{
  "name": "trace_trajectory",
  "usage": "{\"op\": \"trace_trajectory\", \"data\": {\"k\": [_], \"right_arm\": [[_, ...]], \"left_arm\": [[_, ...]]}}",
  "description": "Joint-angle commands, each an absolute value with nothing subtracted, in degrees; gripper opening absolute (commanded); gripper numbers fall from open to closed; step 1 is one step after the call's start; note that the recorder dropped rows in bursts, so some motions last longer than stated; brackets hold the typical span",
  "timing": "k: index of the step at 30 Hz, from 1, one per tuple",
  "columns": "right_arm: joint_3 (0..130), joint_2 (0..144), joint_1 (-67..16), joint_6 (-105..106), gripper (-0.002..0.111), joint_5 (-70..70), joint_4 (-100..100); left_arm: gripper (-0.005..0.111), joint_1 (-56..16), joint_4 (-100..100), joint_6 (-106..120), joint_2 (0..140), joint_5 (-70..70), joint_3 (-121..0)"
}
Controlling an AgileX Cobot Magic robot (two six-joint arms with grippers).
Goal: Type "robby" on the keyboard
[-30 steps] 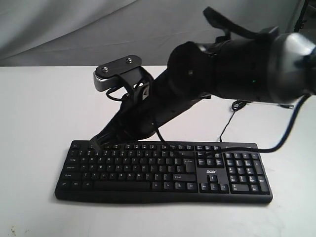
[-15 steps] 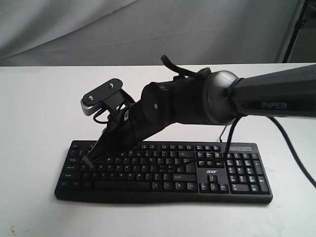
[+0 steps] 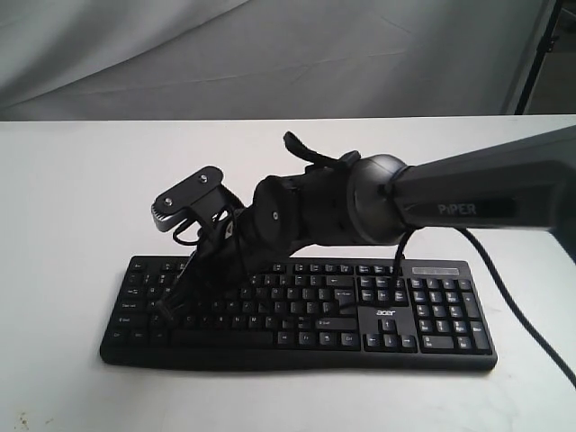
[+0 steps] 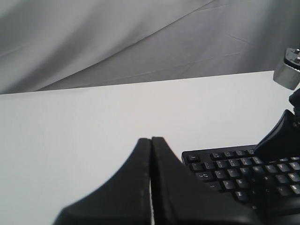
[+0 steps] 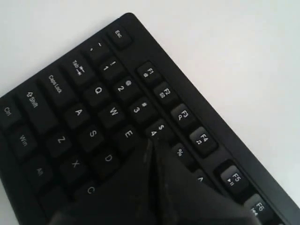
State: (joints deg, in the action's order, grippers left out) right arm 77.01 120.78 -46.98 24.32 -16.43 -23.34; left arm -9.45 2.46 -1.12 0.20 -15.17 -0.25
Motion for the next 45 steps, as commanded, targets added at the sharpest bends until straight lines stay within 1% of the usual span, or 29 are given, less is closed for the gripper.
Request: {"op": "trace_trajectory", "data": {"k": [1,35,40,45], "right_arm": [[77.4,121.1,-48.0,25.0,0.000,-14.9,-23.5],[77.4,123.5,-47.9,24.8,0.000,-14.4,-23.1],[76.1,119.7,-46.7,24.6,0.000,-13.9,-23.1],[69.4,112.8,-43.2,23.1,0.000,-13.8,-23.6]], "left_arm": [[0.000,-9.8,2.7,-1.3,0.0,-14.8,0.0],[0.000,-9.8,2.7,-1.3,0.0,-14.8,0.0],[0.000,-9.8,2.7,-1.3,0.0,-14.8,0.0],[0.000,-9.8,2.7,-1.3,0.0,-14.8,0.0]]}}
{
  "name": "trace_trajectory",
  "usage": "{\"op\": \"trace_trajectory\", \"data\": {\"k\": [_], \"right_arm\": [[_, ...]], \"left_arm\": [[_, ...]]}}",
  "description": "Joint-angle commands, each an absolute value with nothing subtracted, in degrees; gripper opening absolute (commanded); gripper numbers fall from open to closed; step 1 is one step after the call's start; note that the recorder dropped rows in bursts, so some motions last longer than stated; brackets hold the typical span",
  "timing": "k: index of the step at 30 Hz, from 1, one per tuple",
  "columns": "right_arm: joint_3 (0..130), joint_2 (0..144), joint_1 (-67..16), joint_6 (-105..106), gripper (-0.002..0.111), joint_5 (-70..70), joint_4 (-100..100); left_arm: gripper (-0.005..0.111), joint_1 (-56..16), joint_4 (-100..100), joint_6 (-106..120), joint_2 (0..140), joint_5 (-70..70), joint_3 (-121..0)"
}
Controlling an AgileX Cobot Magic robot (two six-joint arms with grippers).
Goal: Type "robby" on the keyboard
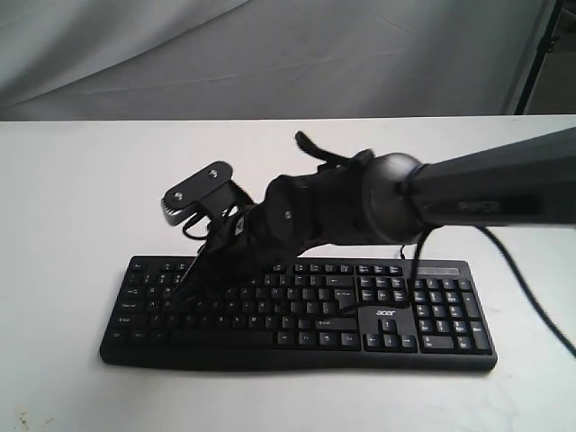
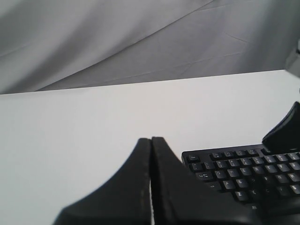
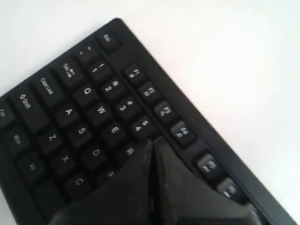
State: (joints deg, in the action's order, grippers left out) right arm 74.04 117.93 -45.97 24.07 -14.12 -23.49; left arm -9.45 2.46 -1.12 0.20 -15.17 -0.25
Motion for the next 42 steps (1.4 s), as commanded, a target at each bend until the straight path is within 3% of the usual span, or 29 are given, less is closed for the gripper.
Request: {"op": "trace_trajectory", "data": {"k": [1,21,42], "right_arm": [[68.0,111.9,-42.6,23.1,0.000,-13.9,-23.6],[60.0,110.3,-40.4,23.1,0.000,-14.0,-24.7],[60.0,112.2,-40.4,23.1,0.000,-10.8,-24.0]], "left_arm": [[0.000,-9.8,2.7,-1.3,0.0,-14.8,0.0],[0.000,-9.8,2.7,-1.3,0.0,-14.8,0.0],[0.000,-9.8,2.7,-1.3,0.0,-14.8,0.0]]}}
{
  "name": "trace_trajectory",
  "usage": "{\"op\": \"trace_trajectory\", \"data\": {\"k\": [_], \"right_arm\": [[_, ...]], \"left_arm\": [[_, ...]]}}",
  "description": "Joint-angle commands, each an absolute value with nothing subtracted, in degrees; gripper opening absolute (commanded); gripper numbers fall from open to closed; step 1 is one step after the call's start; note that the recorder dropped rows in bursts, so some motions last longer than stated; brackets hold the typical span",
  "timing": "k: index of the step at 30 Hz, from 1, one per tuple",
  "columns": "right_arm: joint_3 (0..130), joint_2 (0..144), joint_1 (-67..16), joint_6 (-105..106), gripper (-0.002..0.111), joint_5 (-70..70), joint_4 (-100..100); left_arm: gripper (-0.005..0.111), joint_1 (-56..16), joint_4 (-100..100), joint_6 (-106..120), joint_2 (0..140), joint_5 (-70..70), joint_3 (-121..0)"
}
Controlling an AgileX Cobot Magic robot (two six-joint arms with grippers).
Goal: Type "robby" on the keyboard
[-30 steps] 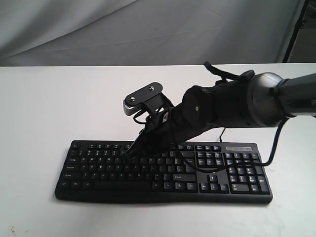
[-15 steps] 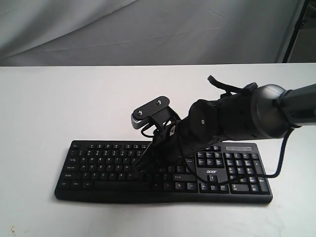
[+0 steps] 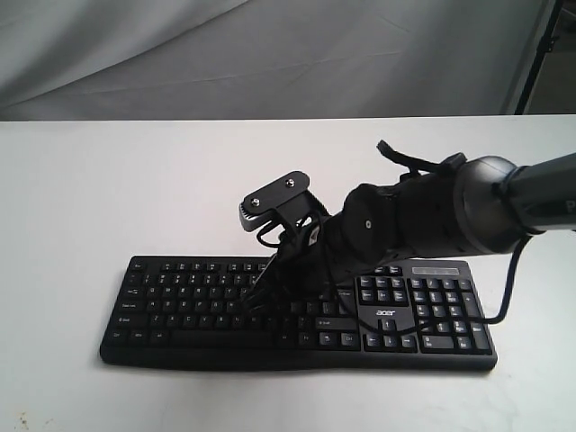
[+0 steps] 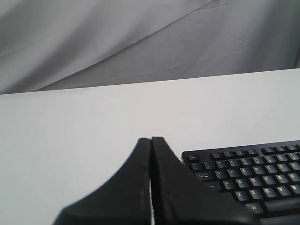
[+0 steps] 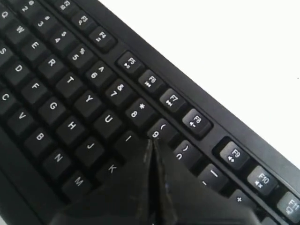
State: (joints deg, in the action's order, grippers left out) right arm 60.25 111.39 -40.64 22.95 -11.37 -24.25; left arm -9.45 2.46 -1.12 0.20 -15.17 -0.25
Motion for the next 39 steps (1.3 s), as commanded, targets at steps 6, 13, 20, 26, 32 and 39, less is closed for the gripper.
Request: {"op": "trace_trajectory", "data": {"k": [6,13,20,26,32,39], "right_arm": [[60.0,112.4,-40.4,23.1,0.000,-10.9,-24.0],[60.0,112.4,-40.4,23.1,0.000,-11.2,-24.0],[60.0,114.3,-40.4,23.1,0.000,-10.7,-24.0],[60.0,111.9,-40.4,23.1,0.000,-11.3,-23.3],[61.0,108.0,-41.4,23.1,0.000,-15.2,-23.4],[65.8,110.0,-45.9,23.1,0.000,-18.1,-22.5]], "left_arm": [[0.000,-9.8,2.7,-1.3,0.0,-14.8,0.0],[0.000,-9.8,2.7,-1.3,0.0,-14.8,0.0],[0.000,-9.8,2.7,-1.3,0.0,-14.8,0.0],[0.000,-9.8,2.7,-1.3,0.0,-14.8,0.0],[0.000,-9.8,2.7,-1.3,0.0,-14.8,0.0],[0.000,-9.8,2.7,-1.3,0.0,-14.8,0.0]]}}
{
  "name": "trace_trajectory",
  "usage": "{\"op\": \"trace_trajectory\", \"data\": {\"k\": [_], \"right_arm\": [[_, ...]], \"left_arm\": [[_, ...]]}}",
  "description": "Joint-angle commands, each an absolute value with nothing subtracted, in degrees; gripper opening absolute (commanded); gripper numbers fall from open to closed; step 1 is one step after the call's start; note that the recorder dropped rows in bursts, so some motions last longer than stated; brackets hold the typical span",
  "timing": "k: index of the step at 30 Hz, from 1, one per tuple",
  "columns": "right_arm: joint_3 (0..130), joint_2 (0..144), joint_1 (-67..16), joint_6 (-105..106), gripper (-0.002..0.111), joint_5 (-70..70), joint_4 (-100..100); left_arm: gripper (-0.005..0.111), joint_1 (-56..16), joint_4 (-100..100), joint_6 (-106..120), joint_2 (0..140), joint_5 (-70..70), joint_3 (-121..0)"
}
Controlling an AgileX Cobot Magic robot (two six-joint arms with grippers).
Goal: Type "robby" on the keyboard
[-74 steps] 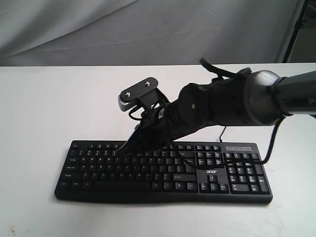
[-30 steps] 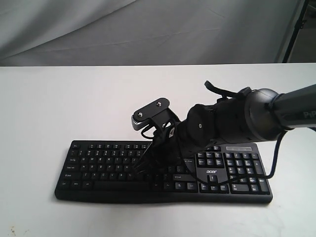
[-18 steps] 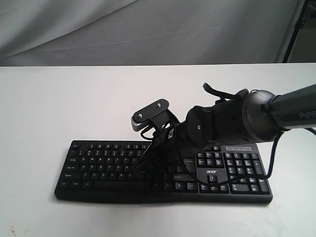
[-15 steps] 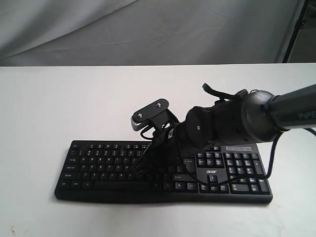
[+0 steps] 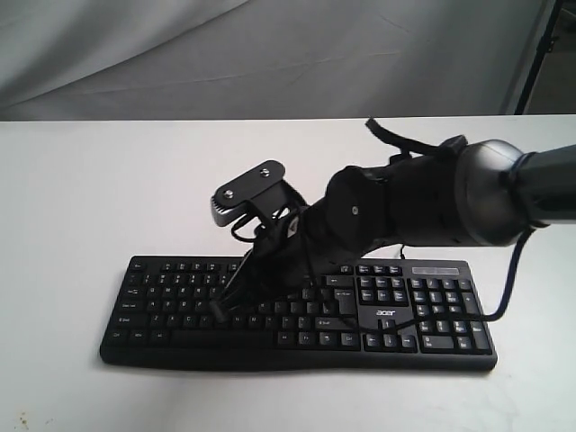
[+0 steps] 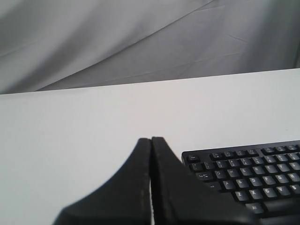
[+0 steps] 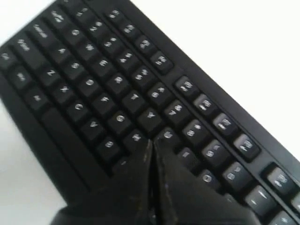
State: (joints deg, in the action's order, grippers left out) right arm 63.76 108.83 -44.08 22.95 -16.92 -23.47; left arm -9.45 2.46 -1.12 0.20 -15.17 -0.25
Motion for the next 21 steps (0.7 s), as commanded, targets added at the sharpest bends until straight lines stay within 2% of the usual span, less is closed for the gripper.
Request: {"op": "trace_trajectory", "data": {"k": [1,7,21], "right_arm": [[66.2,110.6,-46.3,23.1,0.000,-18.1,-23.1],[66.2,113.1,-48.7,23.0,0.000,-15.2,-24.9],[66.2,115.1,-48.7,23.0,0.000,-12.7,-26.2]], "left_arm": [[0.000,-9.8,2.7,-1.3,0.0,-14.8,0.0],[0.000,-9.8,2.7,-1.3,0.0,-14.8,0.0],[0.000,-9.8,2.7,-1.3,0.0,-14.8,0.0]]}}
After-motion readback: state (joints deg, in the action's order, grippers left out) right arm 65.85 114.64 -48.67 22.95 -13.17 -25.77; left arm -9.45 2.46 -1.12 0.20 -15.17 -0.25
